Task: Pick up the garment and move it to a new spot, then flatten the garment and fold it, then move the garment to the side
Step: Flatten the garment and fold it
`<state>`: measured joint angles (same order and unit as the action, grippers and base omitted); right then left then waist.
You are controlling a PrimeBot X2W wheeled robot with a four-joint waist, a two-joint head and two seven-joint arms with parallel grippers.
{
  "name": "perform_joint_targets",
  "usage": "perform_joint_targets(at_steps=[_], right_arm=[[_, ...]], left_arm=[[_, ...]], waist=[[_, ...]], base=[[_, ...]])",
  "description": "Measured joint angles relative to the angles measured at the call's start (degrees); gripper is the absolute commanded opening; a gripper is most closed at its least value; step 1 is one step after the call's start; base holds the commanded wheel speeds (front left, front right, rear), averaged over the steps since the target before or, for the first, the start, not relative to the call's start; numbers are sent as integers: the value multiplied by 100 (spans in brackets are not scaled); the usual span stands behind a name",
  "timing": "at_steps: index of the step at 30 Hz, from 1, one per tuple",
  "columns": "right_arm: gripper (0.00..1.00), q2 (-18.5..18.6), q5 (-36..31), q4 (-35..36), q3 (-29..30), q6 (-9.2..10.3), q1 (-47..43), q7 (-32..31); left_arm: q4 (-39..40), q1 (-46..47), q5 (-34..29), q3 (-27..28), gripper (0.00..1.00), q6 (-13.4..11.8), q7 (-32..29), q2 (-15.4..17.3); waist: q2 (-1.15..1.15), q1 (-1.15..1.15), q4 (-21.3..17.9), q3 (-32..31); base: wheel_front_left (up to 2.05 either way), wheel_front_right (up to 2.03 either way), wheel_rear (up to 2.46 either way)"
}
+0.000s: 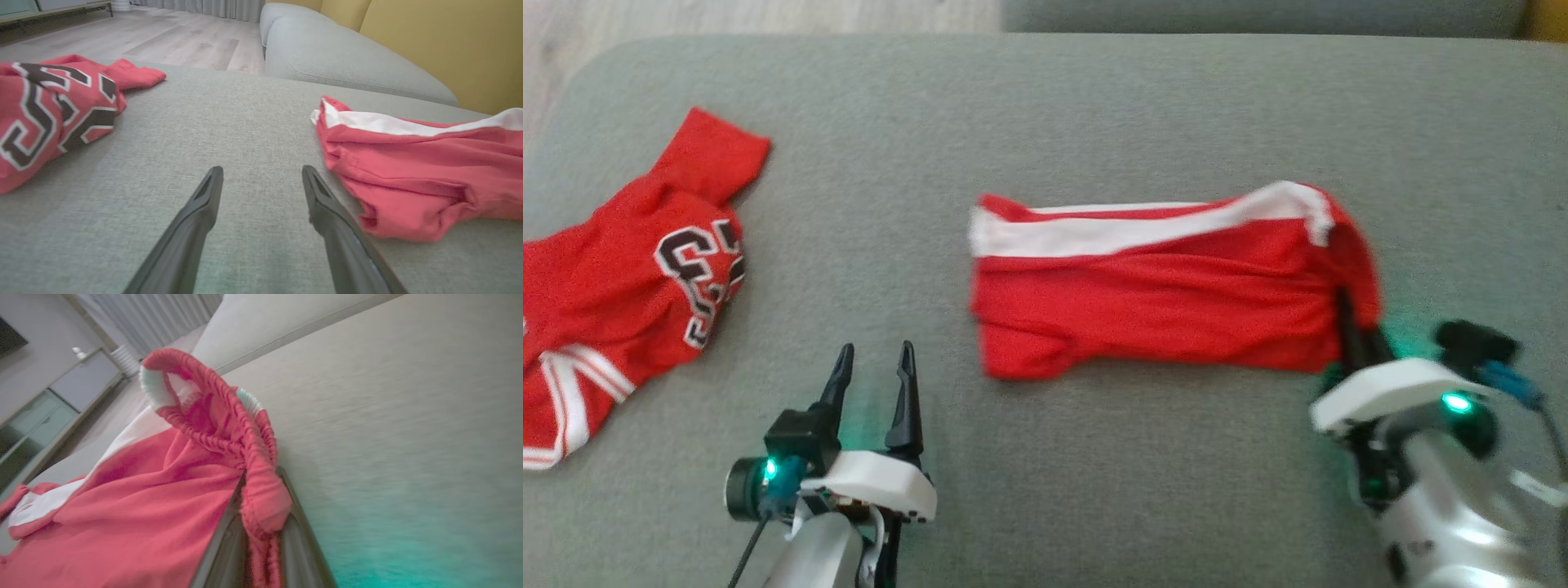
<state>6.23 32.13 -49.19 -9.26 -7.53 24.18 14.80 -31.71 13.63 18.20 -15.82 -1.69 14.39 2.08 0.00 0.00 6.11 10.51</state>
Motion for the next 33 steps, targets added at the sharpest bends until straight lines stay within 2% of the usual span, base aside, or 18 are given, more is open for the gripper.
perform_joint_targets(at_steps=[3,6,8,12,16,19,26,27,28,33], right_arm=[[0,238,7,20,194,0,-69,-2],[0,276,19,157,111,0,-68,-2],[0,230,126,431,-129,0,-68,-2],[0,84,500,1018,-995,0,-70,-107],[0,-46,975,1444,-1718,0,-117,-432],[0,-81,1192,1553,-1987,0,-129,-491],[0,-177,1155,1078,-2332,0,161,-442],[29,-190,1141,1001,-2410,0,231,-404],[100,-194,1138,958,-2506,0,289,-385],[100,-238,1154,864,-2764,0,381,-158]], left_arm=[[-83,-4,-3,-76,100,29,0,1],[-158,-19,-1,-138,100,51,0,0],[-193,-49,1,-222,100,52,0,2],[-292,-165,58,-357,100,52,-1,1],[-368,-227,120,-472,100,69,-1,7],[-372,-229,143,-506,100,69,-1,9],[-427,-237,151,-620,100,65,-1,14],[-434,-242,151,-609,100,63,-1,14],[-437,-251,151,-602,100,62,-1,15],[-441,-375,148,-441,100,30,-1,27]], waist=[[0,0,-143,-72],[0,0,-258,-152],[0,0,-303,-210],[0,0,-289,-307],[0,0,-115,-372],[0,0,85,-407],[0,0,694,-409],[0,0,773,-404],[0,0,843,-397],[0,0,898,-384]], base=[[0,0,0],[0,0,0],[0,0,0],[0,0,0],[0,0,0],[0,0,0],[0,0,0],[0,0,0],[0,0,0],[0,0,0]])
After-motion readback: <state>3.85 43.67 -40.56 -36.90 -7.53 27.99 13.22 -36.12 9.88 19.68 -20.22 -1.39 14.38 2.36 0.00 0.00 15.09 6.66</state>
